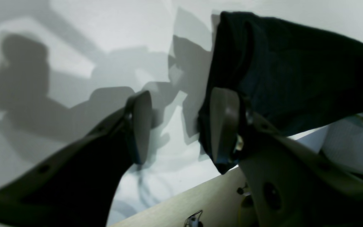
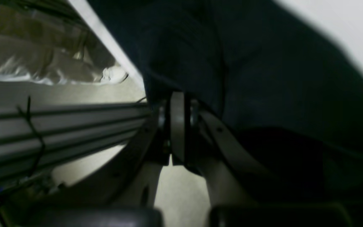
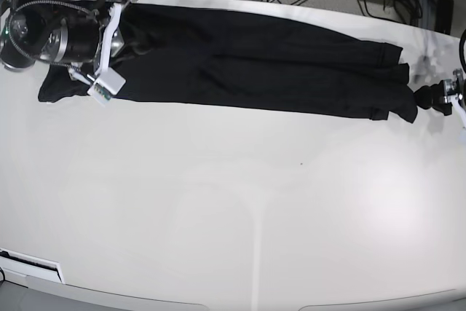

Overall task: Layout the t-shirt on the table in an organized manner, then fold the t-shirt properly
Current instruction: 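Move the right gripper to the folded shirt's end and grasp it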

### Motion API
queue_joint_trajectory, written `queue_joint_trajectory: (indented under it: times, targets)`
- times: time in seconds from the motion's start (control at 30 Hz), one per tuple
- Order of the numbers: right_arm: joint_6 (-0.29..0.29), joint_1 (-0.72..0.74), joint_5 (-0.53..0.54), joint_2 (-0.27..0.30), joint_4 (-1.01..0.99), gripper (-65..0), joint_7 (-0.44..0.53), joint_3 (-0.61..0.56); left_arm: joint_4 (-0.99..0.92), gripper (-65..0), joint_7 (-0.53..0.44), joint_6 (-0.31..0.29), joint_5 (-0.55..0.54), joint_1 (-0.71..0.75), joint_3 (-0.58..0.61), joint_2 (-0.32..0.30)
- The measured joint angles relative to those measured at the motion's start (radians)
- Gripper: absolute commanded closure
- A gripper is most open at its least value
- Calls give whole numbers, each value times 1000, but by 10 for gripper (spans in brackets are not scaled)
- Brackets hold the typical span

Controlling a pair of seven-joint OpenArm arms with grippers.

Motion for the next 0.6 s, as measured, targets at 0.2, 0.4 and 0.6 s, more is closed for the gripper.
queue_joint_trajectory:
  times: [0.2,0.4,0.6]
  targets:
    - [0,-26,-6,6,0,0,-28,0,0,-312,-11,0,0,0,0,0]
    - [0,-26,-98,36,0,0,-29,-1,0,-312,-11,0,0,0,0,0]
    - [0,-24,-310,35,0,-170,142,-1,0,-312,-26,0,0,0,0,0]
